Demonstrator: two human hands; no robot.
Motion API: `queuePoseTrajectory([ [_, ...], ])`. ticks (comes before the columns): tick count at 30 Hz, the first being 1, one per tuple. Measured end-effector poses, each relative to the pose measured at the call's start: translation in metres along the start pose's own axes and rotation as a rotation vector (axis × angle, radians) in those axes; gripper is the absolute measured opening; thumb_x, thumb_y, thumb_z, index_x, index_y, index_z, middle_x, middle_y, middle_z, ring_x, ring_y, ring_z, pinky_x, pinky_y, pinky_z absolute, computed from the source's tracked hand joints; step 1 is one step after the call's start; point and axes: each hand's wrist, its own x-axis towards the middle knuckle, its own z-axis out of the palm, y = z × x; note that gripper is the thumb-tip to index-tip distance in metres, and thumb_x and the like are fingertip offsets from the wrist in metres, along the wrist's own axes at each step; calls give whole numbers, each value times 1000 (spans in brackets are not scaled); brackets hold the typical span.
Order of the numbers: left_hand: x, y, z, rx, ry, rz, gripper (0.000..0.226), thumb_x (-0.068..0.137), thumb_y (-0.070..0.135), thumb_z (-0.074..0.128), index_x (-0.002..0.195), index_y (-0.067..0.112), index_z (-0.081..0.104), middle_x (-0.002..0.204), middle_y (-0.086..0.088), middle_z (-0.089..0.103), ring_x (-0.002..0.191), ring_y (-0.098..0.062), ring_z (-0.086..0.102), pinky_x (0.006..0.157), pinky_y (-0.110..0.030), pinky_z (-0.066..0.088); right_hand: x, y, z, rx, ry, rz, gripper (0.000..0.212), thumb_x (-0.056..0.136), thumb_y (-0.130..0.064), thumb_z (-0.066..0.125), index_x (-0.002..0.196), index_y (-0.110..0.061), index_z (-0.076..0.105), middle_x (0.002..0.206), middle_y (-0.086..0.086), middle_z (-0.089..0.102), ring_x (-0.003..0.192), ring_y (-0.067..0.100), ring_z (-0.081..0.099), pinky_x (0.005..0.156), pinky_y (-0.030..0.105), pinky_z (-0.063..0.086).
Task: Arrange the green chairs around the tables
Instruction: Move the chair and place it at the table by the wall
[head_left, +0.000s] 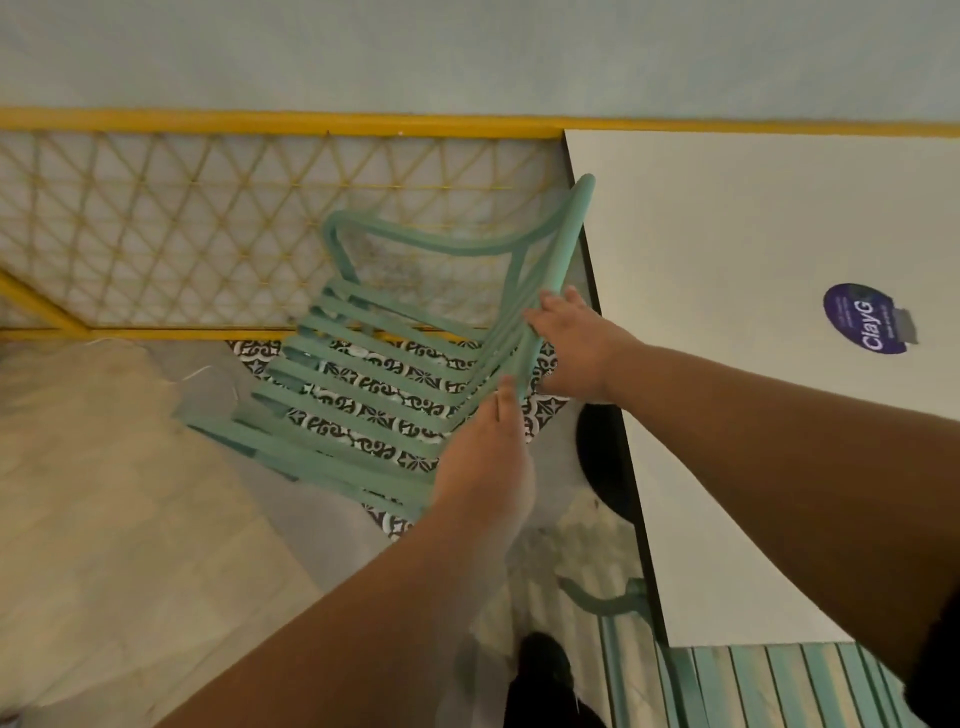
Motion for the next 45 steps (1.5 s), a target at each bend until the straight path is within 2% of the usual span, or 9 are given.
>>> queuePoseTrajectory([
  [4, 0, -3, 3, 7, 21, 4, 91, 89, 7, 58, 159, 21, 0, 157, -5, 39, 108, -30, 64, 81, -43, 53, 15, 2, -4, -136, -11, -78, 78, 88, -46, 71, 154, -25, 36, 168, 7, 18, 156, 36, -1, 123, 54, 15],
  [9, -15, -16, -6, 15, -2, 5, 93, 93, 10, 61, 159, 22, -3, 157, -1, 35, 108, -28, 62, 82, -43, 55, 11, -9, -13, -217, -26, -182, 64, 81, -53, 76, 134, -24, 57, 143, 2, 52, 148, 32, 28, 120, 49, 29],
  [15, -48, -50, -14, -28, -35, 18, 94, 93, 6, 58, 160, 28, -4, 155, 3, 37, 103, -26, 61, 82, -45, 55, -8, -38, -2, -223, -6, -224, 50, 79, -60, 74, 116, -28, 62, 119, -3, 58, 121, 22, 49, 112, 45, 37],
  [22, -82, -102, -26, -50, -62, 36, 90, 93, 15, 56, 158, 39, -1, 122, 5, 52, 74, -13, 55, 64, -35, 48, -25, -82, 4, -231, -60, -220, 41, 78, -67, 72, 97, -32, 62, 92, -13, 51, 92, 16, 53, 83, 35, 46],
  [27, -98, -136, -37, -31, -82, 60, 84, 95, 22, 53, 156, 45, 0, 90, 11, 46, 61, -4, 48, 52, -25, 37, -33, -111, 10, -235, -106, -185, 44, 72, -71, 74, 84, -31, 61, 86, -11, 56, 79, 11, 57, 71, 35, 56],
  [37, -121, -212, -62, 73, -124, 169, 72, 97, 27, 49, 158, 40, 11, 109, 7, 63, 63, -8, 47, 59, -30, 46, -54, -176, 29, -270, -116, -89, 50, 71, -77, 70, 82, -29, 60, 84, -10, 58, 74, 12, 59, 66, 33, 54],
  [41, -127, -232, -63, 114, -132, 201, 70, 98, 31, 47, 157, 42, 10, 109, 10, 61, 64, -9, 45, 55, -24, 35, -61, -193, 38, -218, -81, -64, 50, 70, -78, 70, 80, -31, 58, 82, -10, 58, 72, 12, 57, 67, 32, 46],
  [43, -130, -235, -63, 146, -116, 206, 71, 95, 36, 45, 155, 43, 8, 118, 12, 62, 74, -9, 50, 59, -27, 41, -64, -192, 43, -196, -61, -74, 51, 71, -80, 68, 84, -32, 58, 85, -10, 57, 78, 13, 56, 77, 36, 46],
  [45, -134, -234, -59, 186, -62, 186, 76, 89, 49, 42, 155, 43, 4, 136, 11, 56, 103, -15, 57, 83, -35, 50, -69, -182, 48, -126, -43, -90, 59, 69, -86, 62, 96, -34, 62, 93, -12, 56, 90, 15, 54, 91, 40, 44],
])
